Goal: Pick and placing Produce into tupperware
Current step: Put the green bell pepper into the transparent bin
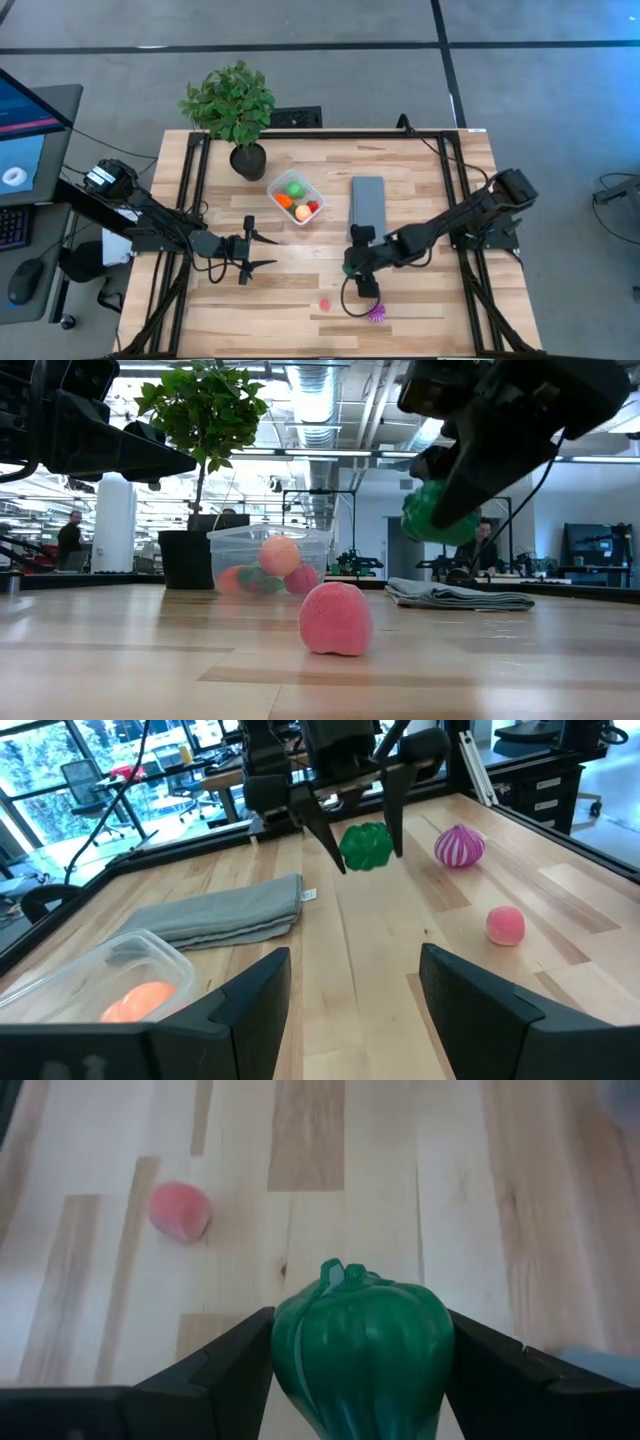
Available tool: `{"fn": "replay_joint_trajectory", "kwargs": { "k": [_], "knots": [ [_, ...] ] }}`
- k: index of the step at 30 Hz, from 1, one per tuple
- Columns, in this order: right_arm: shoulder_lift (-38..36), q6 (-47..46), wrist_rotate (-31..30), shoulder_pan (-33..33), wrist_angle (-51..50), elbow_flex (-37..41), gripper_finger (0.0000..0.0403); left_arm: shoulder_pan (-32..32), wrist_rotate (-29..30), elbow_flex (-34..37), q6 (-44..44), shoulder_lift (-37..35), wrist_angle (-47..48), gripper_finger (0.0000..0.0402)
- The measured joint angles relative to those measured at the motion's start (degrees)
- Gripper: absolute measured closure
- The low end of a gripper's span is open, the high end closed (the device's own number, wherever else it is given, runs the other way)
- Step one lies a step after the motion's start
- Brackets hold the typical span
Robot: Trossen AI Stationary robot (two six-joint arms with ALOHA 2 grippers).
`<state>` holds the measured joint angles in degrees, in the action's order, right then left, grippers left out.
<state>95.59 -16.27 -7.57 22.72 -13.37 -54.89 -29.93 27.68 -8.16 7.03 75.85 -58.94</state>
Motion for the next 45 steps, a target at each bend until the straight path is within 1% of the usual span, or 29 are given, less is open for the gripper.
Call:
{"fn": "replay_joint_trajectory", "kwargs": {
  "k": [7, 30, 45],
  "knots": [
    [-2.1, 2.0, -2.0, 0.0, -0.1, 0.0, 0.0127, 0.0, 0.0, 0.0, 0.0, 0.0, 0.0, 0.0188],
    [-10.6, 10.8, -15.2, -0.1, -2.0, -0.1, 0.0127, 0.0, 0.0, 0.0, 0.0, 0.0, 0.1, 0.0188],
    [-11.4, 13.5, -16.6, -1.6, -2.0, -0.1, 0.0127, 0.0, 0.0, 0.0, 0.0, 0.0, 0.4, 0.0188]
  ]
}}
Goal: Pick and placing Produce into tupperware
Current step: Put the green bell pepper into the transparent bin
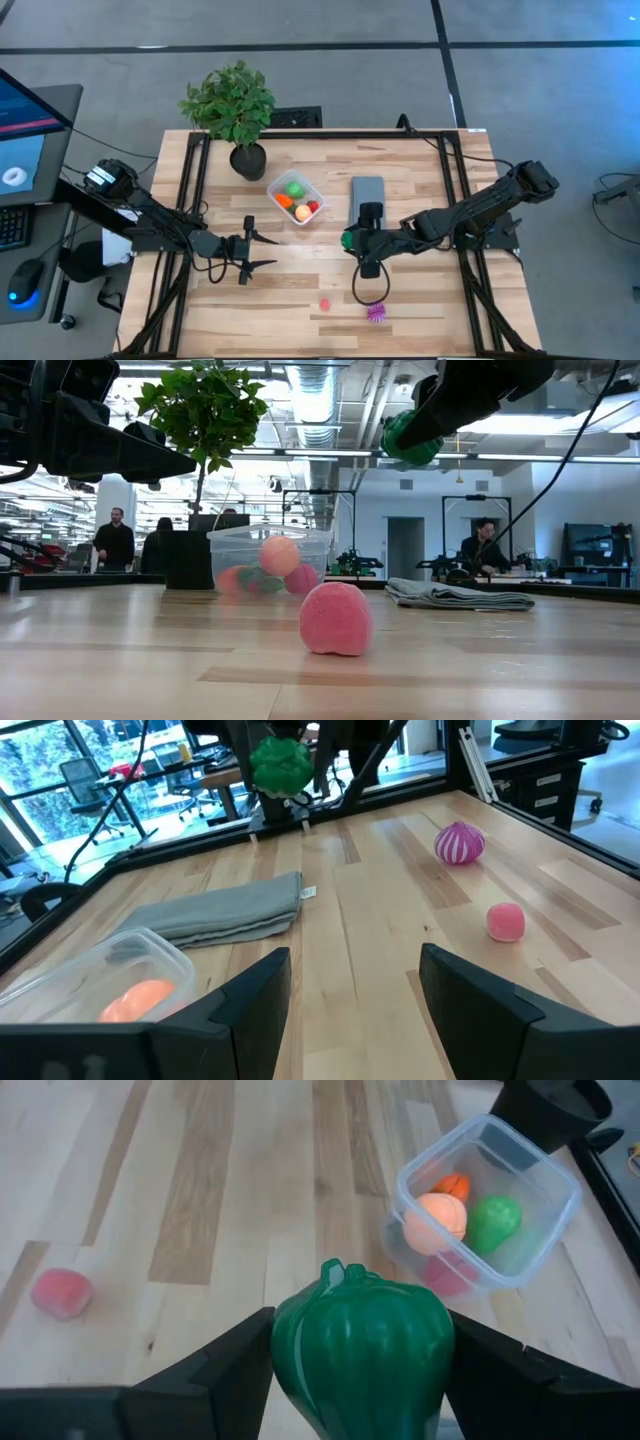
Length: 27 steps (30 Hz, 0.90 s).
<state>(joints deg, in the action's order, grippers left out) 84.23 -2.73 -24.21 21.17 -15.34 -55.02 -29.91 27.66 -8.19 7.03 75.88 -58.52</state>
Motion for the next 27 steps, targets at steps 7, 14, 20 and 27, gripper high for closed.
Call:
{"fn": "replay_joint_trajectory", "kwargs": {
  "k": [7, 14, 20, 27],
  "knots": [
    [0.0, 2.7, 0.0, -3.0, 2.3, 0.0, 0.0127, 0.0, 0.0, 0.0, 0.0, 0.0, 0.0, 0.0188],
    [0.0, 6.0, 0.3, -6.4, 5.5, 0.0, 0.0127, 0.0, 0.0, 0.0, -0.8, 0.0, 0.8, 0.0188],
    [0.1, 7.6, 3.1, -9.7, 7.8, 0.0, 0.0127, 0.0, 0.0, 0.0, -4.2, 0.0, 3.3, 0.0188],
    [0.1, 9.6, 5.6, -13.5, 10.8, 0.0, 0.0127, 0.0, -0.8, 0.0, -6.7, 0.0, 4.9, 0.0188]
  ]
}}
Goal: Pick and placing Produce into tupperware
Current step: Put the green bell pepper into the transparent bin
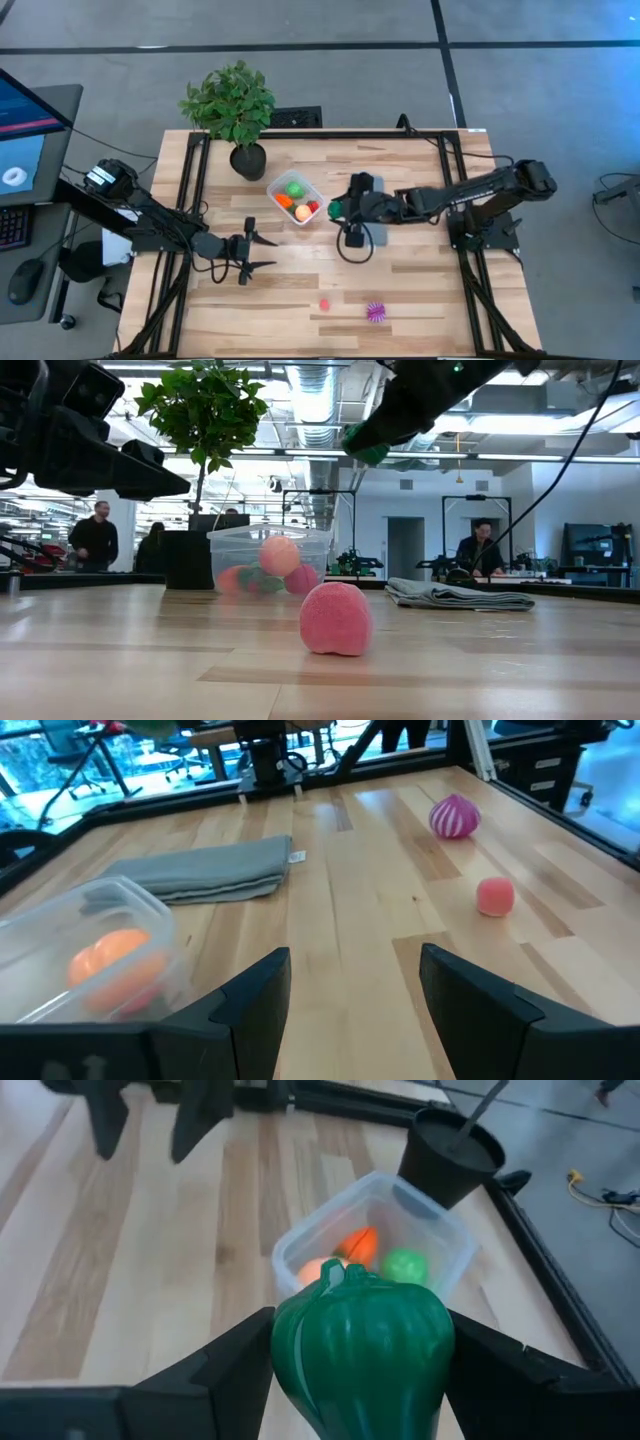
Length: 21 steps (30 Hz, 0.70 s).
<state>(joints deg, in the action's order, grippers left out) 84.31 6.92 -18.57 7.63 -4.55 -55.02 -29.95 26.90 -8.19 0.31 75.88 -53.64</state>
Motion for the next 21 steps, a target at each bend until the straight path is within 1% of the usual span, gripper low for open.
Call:
{"fn": "replay_joint_trajectory", "kwargs": {
  "k": [3, 12, 14, 16, 19, 21],
  "knots": [
    [0.3, 1.1, 2.3, -2.0, 2.3, 0.0, 0.0127, 0.0, -1.1, 0.0, -0.3, 0.0, 0.1, 0.0188],
    [1.4, 3.2, 10.2, -7.8, 8.3, 0.1, 0.0127, -0.5, -1.1, 0.0, -0.4, 0.0, 0.3, 0.0188],
    [1.4, 3.6, 11.9, -8.9, 10.7, 0.2, 0.0127, -0.5, -1.1, 0.0, -0.4, 0.0, 0.4, 0.0188],
    [2.3, 3.7, 13.5, -10.0, 15.3, 1.5, 0.0127, -0.5, -1.1, 0.0, -0.4, 0.0, 0.4, 0.0188],
    [2.5, 3.6, 16.6, -11.8, 19.1, 3.7, 0.0127, -0.5, -1.1, 0.0, -0.4, 0.0, 0.3, 0.0188],
    [3.5, 3.6, 17.2, -12.8, 23.6, 4.5, 0.0127, -0.5, -1.1, 0.0, -0.3, 0.0, 0.3, 0.0188]
  ]
}}
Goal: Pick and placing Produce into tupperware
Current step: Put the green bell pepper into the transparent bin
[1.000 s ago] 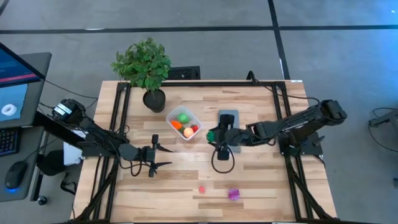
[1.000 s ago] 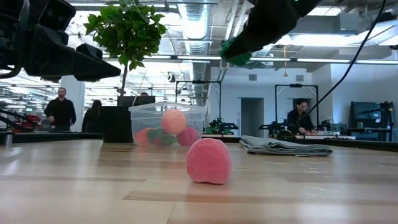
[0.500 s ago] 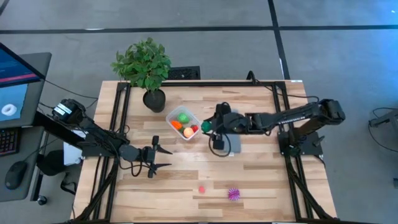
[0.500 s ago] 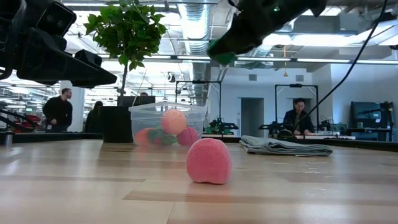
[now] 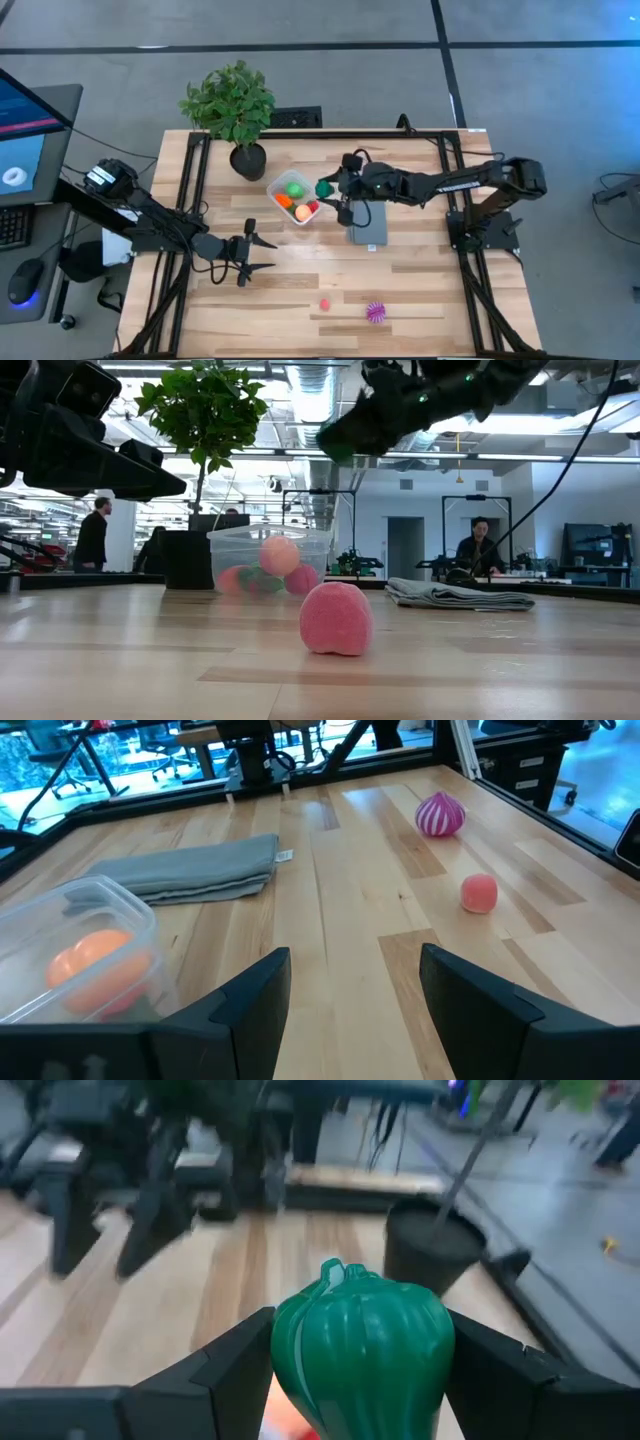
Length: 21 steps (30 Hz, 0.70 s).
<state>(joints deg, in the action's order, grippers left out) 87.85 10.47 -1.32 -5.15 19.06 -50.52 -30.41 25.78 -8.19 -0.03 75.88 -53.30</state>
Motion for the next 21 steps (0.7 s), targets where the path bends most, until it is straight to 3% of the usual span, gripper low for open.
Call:
{"fn": "replay_joint_trajectory", "kwargs": {
  "k": [3, 15, 21],
  "knots": [
    [1.2, -0.6, 1.1, -1.2, 2.1, 2.2, 0.0127, 0.0, 0.2, 0.0, 0.0, 0.0, 0.0, 0.0188],
    [15.6, -3.6, 8.0, -5.1, 27.3, 2.3, 0.0127, 0.0, 0.5, 0.0, 0.3, 0.0, -0.2, 0.0188],
    [21.8, -6.0, 9.6, -6.4, 29.9, -1.4, 0.0127, 0.0, 0.5, 0.0, 0.3, 0.0, -0.1, 0.0188]
  ]
}}
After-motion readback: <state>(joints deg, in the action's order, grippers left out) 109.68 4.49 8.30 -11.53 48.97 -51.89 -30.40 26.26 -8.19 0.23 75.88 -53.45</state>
